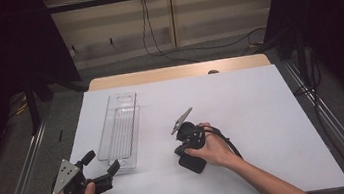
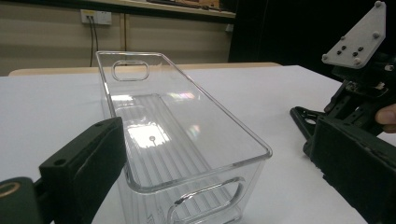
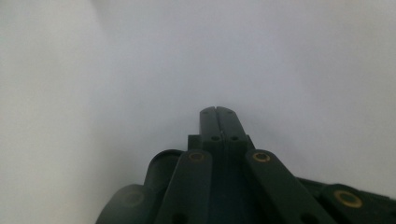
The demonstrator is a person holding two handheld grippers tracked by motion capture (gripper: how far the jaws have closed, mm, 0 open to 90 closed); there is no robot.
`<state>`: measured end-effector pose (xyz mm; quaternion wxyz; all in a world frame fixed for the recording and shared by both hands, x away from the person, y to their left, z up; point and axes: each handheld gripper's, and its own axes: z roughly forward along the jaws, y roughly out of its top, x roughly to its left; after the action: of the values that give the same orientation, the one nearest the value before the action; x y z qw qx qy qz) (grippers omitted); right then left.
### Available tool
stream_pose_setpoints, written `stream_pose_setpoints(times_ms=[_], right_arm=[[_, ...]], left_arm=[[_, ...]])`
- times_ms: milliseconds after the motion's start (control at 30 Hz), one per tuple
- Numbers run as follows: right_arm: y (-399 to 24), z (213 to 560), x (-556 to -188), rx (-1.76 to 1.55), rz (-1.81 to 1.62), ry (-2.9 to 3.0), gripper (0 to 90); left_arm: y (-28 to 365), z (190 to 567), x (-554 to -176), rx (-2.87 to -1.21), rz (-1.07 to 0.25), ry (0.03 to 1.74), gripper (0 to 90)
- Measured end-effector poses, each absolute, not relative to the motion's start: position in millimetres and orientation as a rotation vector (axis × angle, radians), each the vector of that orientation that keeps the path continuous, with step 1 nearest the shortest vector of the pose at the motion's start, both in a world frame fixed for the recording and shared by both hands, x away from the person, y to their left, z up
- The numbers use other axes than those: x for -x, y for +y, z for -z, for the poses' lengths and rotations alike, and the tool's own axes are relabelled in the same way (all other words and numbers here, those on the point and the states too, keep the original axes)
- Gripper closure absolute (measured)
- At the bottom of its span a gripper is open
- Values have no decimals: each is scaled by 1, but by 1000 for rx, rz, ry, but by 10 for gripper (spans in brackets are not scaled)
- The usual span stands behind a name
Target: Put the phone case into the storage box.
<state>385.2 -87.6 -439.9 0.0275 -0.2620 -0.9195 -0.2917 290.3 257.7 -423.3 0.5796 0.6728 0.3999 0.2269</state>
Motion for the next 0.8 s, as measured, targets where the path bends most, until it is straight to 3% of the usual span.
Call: stream_pose_setpoints(times_ms=[800], right_arm=[[-132,438,-353,850,895,-2817,900]], left_arm=[[257,423,-291,-1579,-531,934,37]])
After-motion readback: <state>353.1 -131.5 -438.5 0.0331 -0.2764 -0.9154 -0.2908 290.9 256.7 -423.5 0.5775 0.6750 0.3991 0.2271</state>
